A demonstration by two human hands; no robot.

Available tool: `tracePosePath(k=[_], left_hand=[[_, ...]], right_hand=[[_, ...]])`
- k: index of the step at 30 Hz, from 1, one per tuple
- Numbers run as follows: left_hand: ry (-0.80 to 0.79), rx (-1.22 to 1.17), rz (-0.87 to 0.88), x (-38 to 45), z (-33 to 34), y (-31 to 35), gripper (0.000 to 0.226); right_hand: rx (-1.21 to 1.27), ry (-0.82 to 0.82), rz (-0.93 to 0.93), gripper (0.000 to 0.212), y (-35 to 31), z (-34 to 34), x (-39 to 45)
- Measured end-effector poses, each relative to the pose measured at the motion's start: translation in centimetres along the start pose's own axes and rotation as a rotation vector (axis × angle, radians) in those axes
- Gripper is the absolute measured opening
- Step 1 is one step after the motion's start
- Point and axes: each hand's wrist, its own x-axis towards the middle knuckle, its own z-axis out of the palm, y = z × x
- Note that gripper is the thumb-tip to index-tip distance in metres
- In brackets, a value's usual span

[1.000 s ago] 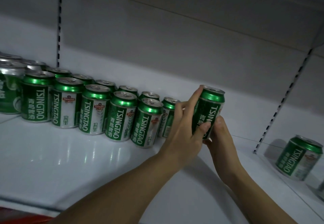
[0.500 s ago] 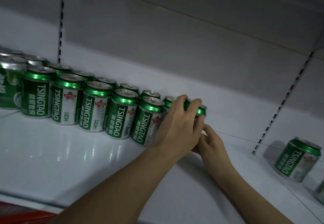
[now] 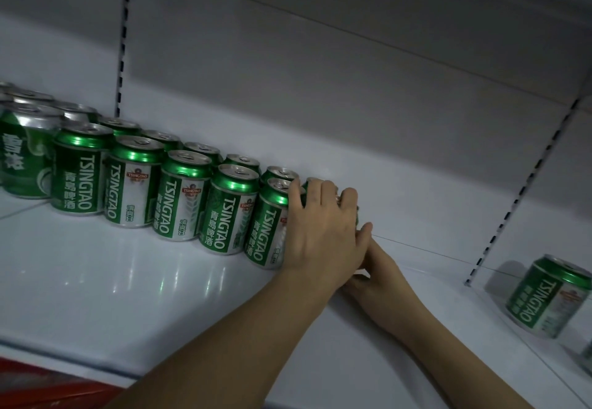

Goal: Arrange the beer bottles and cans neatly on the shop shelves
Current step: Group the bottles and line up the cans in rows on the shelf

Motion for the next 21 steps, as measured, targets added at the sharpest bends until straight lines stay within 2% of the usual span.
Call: tracePosePath(k=[3,7,11,16,21], left_hand=[[0.030,0.017,-0.008,0.1,0.4,-0.2,0.040],[0.081,-0.057,-0.039,0.3,0.8,-0.2,0.038],[0.097,-0.160,-0.072,0.5,1.0,-0.1,0.037],[0.103,-0.174,-0.023,0.3,0.9,-0.5,0.035],[0.114,-0.182,-0.005,0.2,0.6,-0.6,0.035]], right_hand=[[-0.039,0.003,-0.020,0.041,0.1,0.3,0.0],[-0.052,0.141,-0.013,0.056,0.3,0.9,0.3],[-0.021,0.142,0.027,0.047,0.4,1.2,0.1],[-0.025,0.104,0.045,0.041,0.4,0.9,0.0],[0.052,0.116,0.064,0.015,0.3,0.7,0.0]])
